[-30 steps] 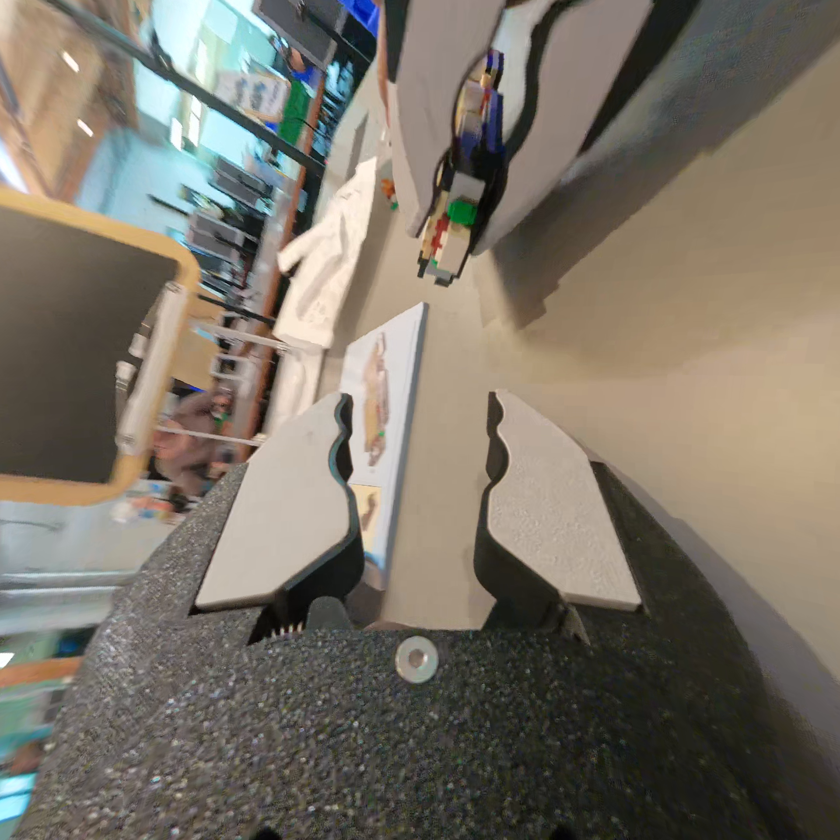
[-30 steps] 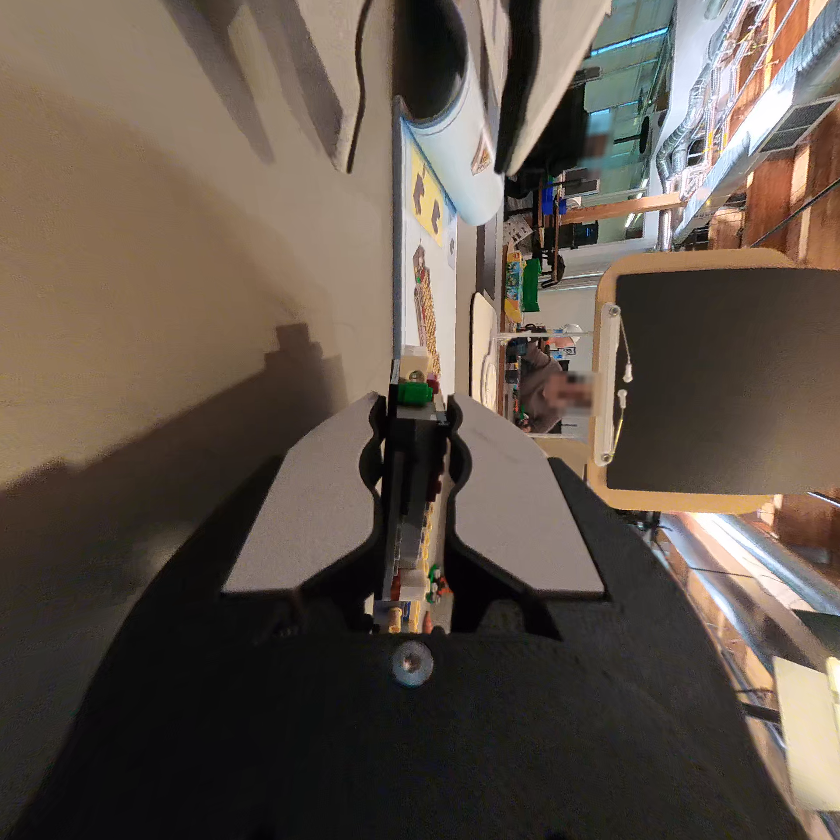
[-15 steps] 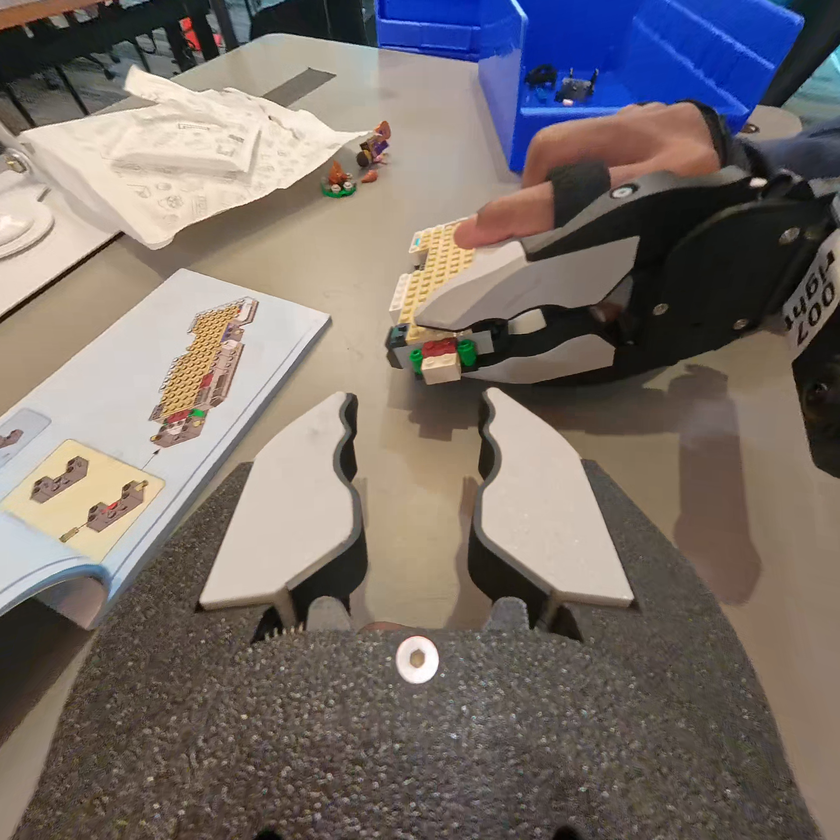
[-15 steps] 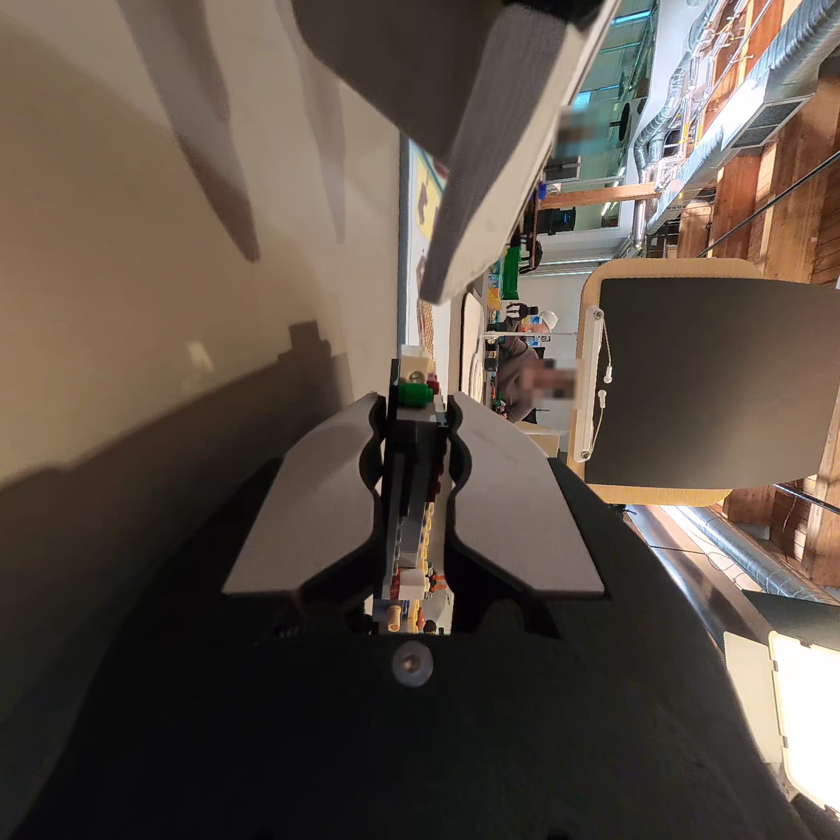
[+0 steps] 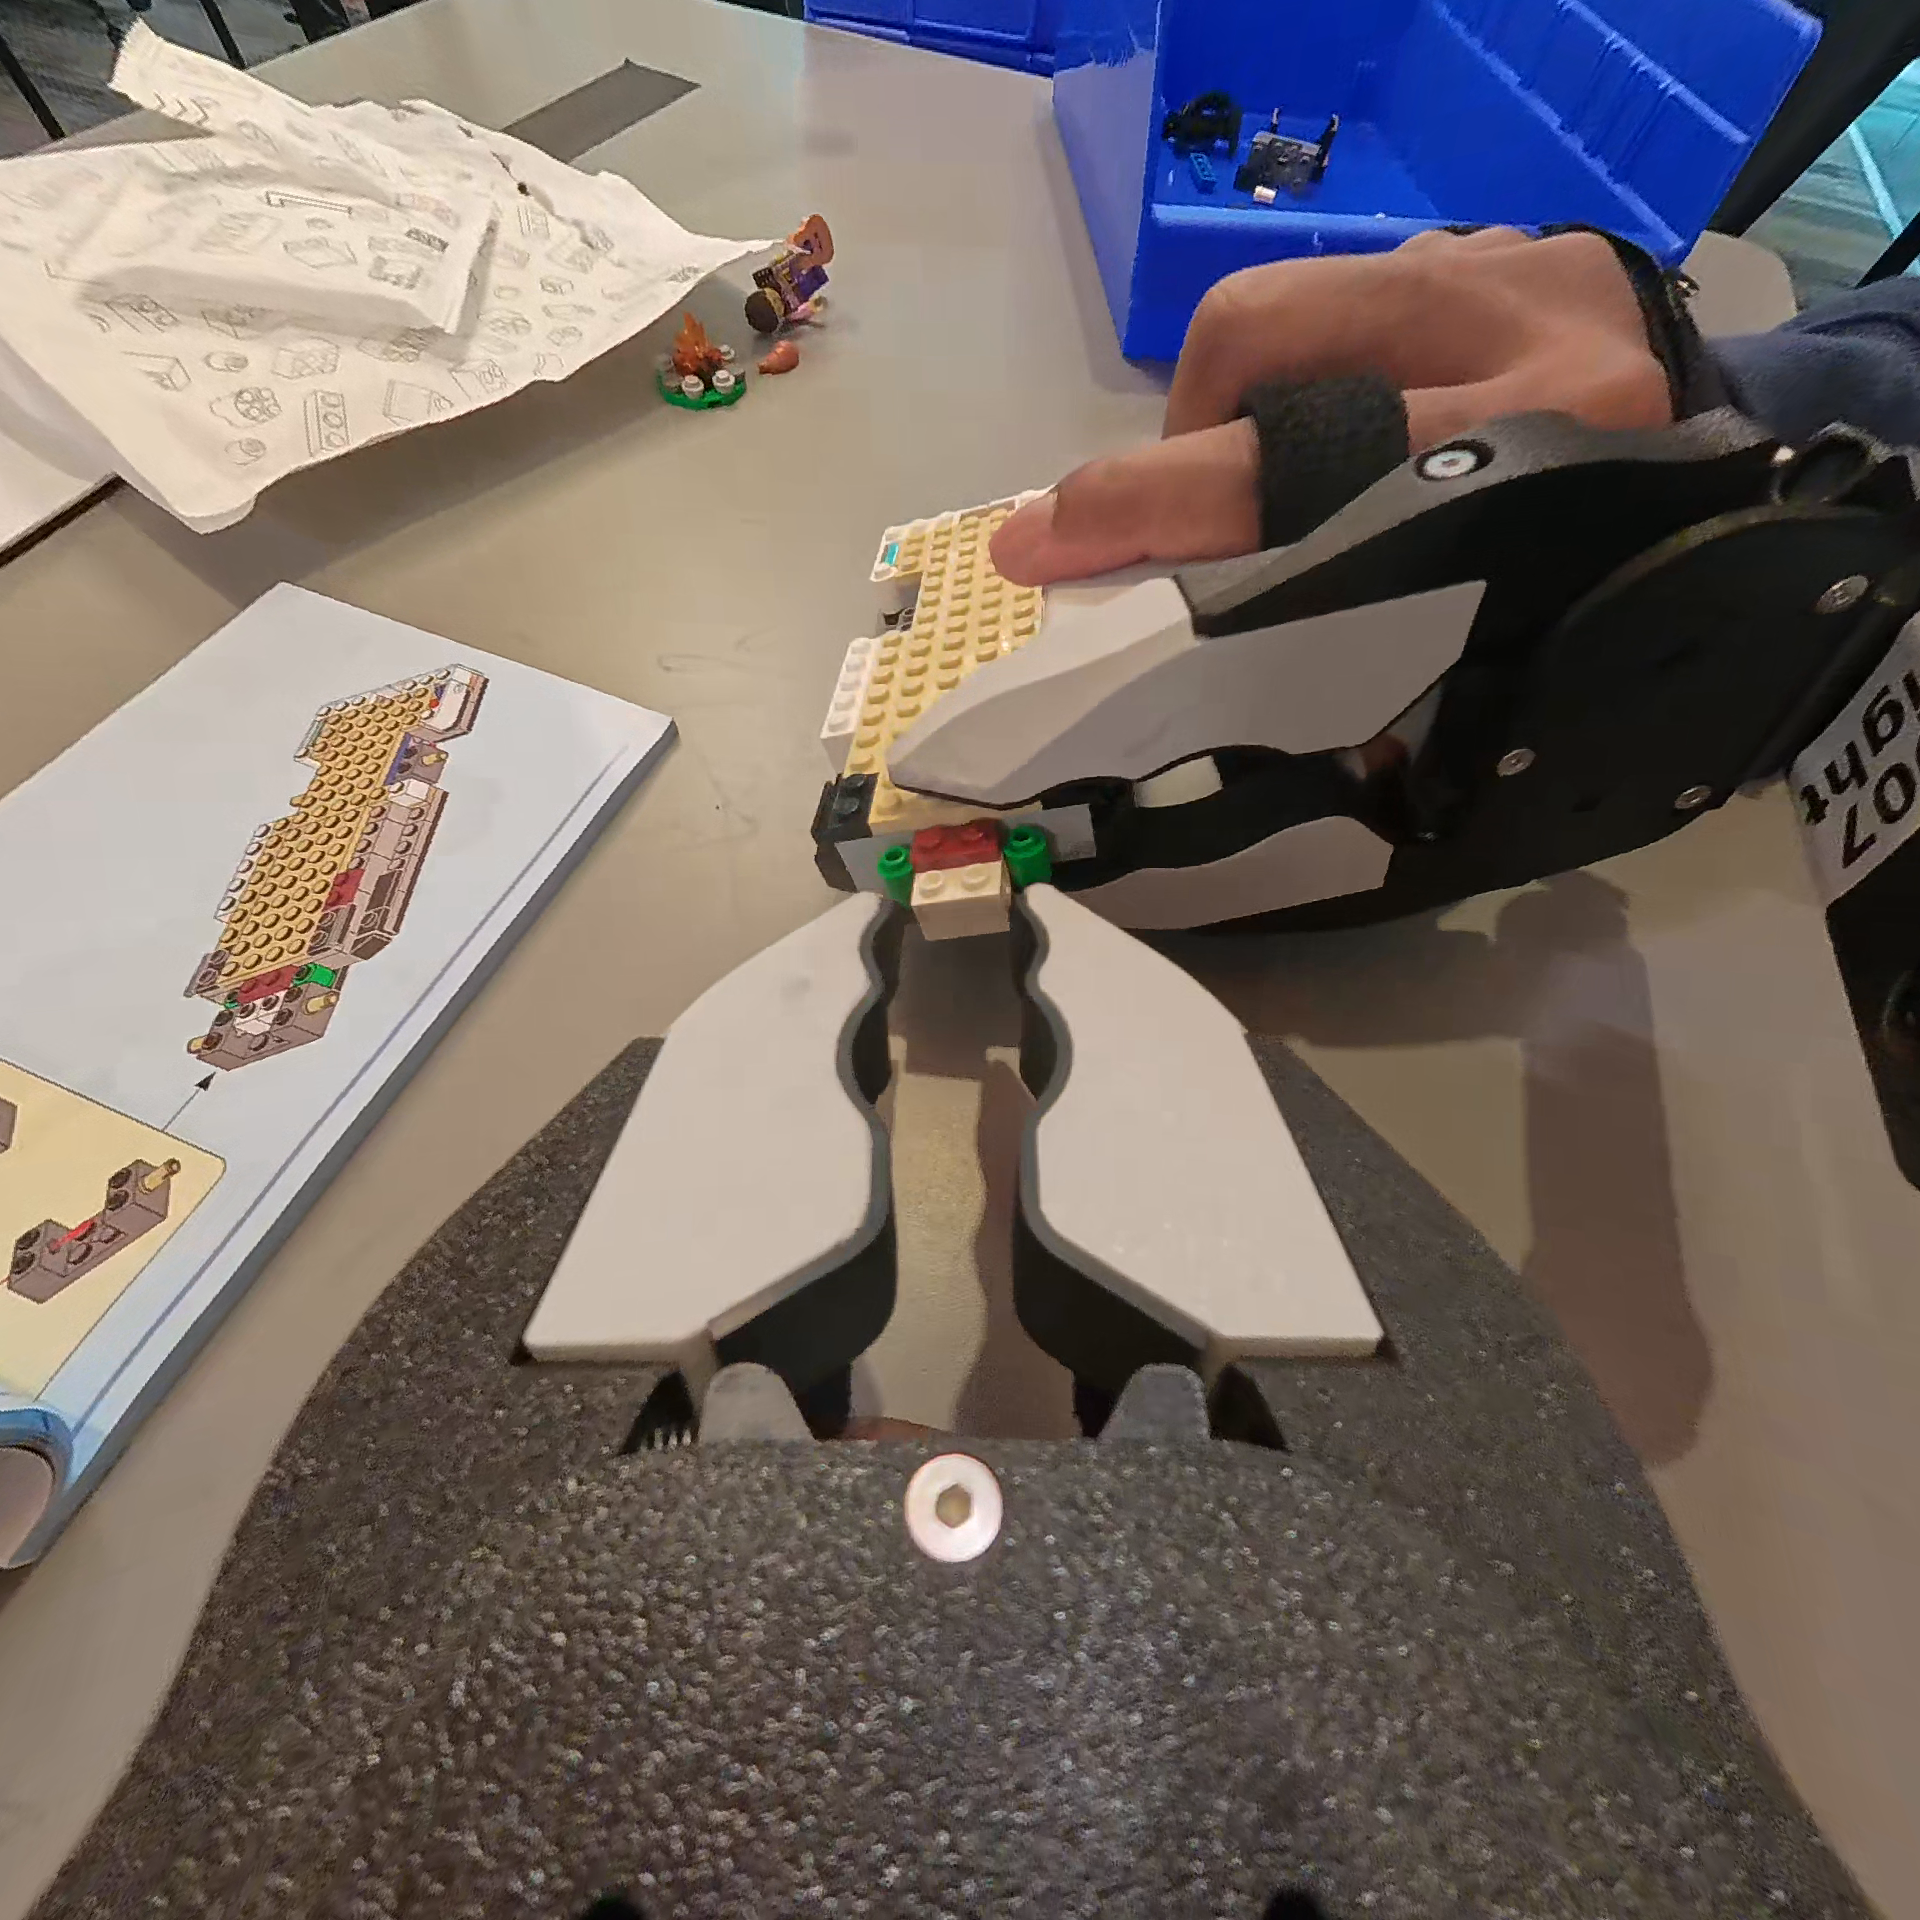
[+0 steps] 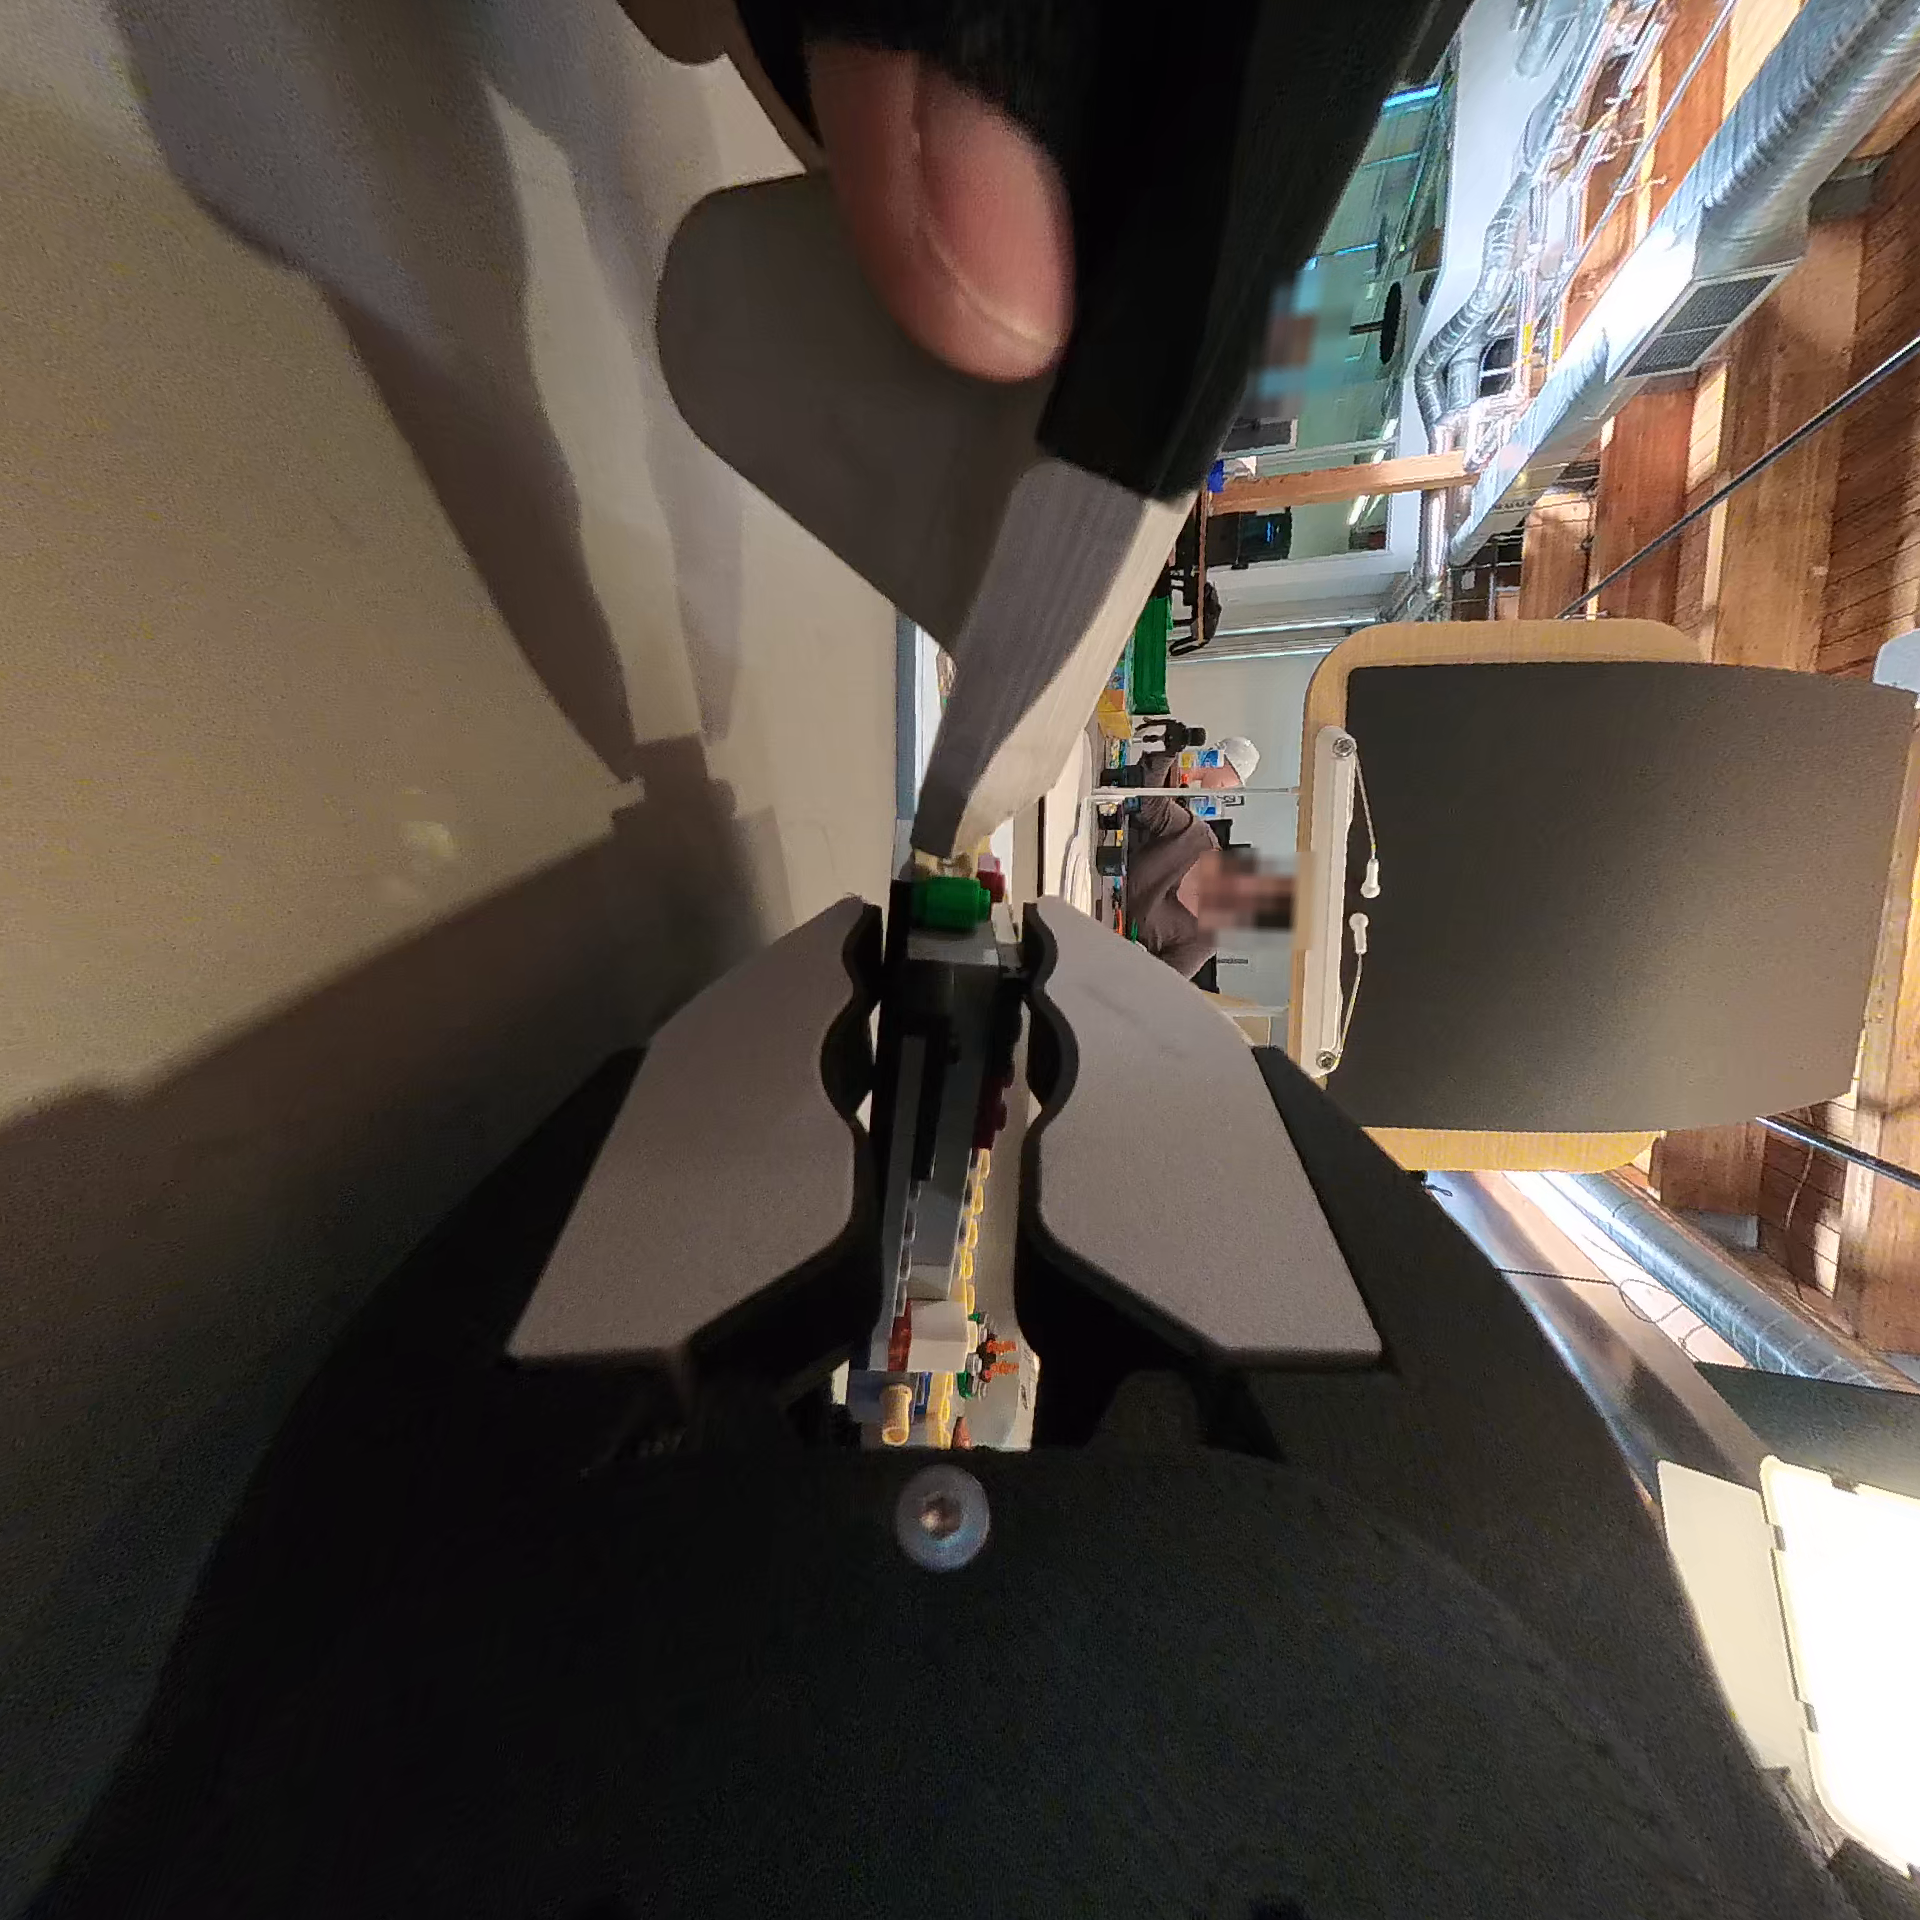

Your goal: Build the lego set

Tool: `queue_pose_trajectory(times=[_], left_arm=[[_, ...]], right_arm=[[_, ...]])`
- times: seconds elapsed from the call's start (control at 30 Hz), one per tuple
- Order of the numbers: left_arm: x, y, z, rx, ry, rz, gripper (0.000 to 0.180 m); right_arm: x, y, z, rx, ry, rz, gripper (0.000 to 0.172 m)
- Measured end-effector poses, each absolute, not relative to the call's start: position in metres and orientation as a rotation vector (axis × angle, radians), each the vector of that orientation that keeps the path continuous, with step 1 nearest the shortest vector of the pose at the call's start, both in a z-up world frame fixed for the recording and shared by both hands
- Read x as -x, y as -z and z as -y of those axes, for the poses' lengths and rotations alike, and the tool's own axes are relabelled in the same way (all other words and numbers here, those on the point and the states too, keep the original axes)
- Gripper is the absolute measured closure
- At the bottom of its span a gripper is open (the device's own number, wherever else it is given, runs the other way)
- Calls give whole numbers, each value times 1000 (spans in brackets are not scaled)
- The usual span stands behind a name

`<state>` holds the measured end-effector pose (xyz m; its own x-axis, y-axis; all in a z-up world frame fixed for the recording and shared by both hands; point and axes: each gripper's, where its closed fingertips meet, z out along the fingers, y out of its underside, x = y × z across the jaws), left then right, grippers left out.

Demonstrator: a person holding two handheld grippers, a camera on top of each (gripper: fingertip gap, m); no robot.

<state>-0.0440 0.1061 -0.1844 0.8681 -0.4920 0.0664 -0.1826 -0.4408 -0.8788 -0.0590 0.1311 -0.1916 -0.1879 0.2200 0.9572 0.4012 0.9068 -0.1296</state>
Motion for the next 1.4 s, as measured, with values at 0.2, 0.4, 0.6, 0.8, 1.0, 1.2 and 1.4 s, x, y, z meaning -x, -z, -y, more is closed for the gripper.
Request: queue_pose_trajectory(times=[0.2,0.4,0.6,0.8,1.0,1.2,1.4], left_arm=[[42,186,-104,2032,389,-509,162],[41,181,-104,1998,392,-503,164],[43,176,-106,1972,378,-478,164],[53,184,-108,2007,222,-526,164],[54,197,-108,2069,128,-581,164],[58,214,-105,2187,114,-595,164],[57,229,-99,2290,101,-622,164]], right_arm=[[58,189,-129,469,164,1766,147],[55,187,-127,490,135,1760,145],[53,191,-125,528,111,1791,127],[50,191,-112,517,29,1818,119],[48,193,-97,531,-84,1854,118],[47,200,-101,567,-76,1883,120],[46,202,-100,589,-95,1893,121]])
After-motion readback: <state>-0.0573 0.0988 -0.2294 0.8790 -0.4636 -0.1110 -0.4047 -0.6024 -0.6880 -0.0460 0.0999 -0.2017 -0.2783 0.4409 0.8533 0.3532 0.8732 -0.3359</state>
